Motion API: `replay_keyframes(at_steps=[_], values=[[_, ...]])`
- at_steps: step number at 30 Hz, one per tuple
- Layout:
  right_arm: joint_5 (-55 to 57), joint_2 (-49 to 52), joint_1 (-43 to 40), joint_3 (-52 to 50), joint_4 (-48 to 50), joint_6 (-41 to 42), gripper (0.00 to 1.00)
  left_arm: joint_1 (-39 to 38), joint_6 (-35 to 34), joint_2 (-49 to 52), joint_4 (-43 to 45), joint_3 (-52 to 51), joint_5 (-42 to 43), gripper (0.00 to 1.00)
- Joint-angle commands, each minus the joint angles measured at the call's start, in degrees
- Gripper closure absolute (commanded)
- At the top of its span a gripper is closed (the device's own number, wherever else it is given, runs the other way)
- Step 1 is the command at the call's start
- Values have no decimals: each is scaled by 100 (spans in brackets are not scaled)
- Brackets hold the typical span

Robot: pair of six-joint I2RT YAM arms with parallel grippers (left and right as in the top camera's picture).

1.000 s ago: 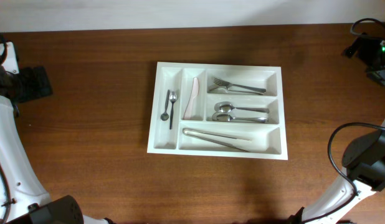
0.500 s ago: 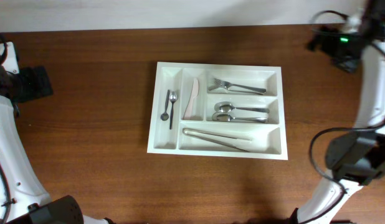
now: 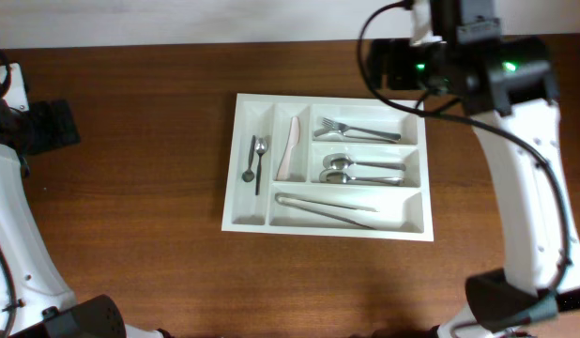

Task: Pack container

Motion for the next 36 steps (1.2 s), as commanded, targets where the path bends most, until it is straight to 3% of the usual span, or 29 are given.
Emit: replay_keyframes(at_steps=[1,9,14,22,29,36], values=[[1816,-654,-140,2,170,-87,1,24,-76,-20,-4,4,83,1],[1965,-1749,-741,2,664,-94,1,24,-76,-20,-4,4,83,1],[1956,-2269,-1246,-4,693,-577,1,24,-74,-20,-4,4,83,1],[1709,-3314,-1266,-507,793,-822,1,24,-74,-20,-4,4,83,1],[1508,-4741,-1268,-2433,874,-826,1,24,-74,-20,-4,4,85,1],[1445,-6236,-1266,-5431,1591,-824,1,24,-74,-20,-4,4,83,1]])
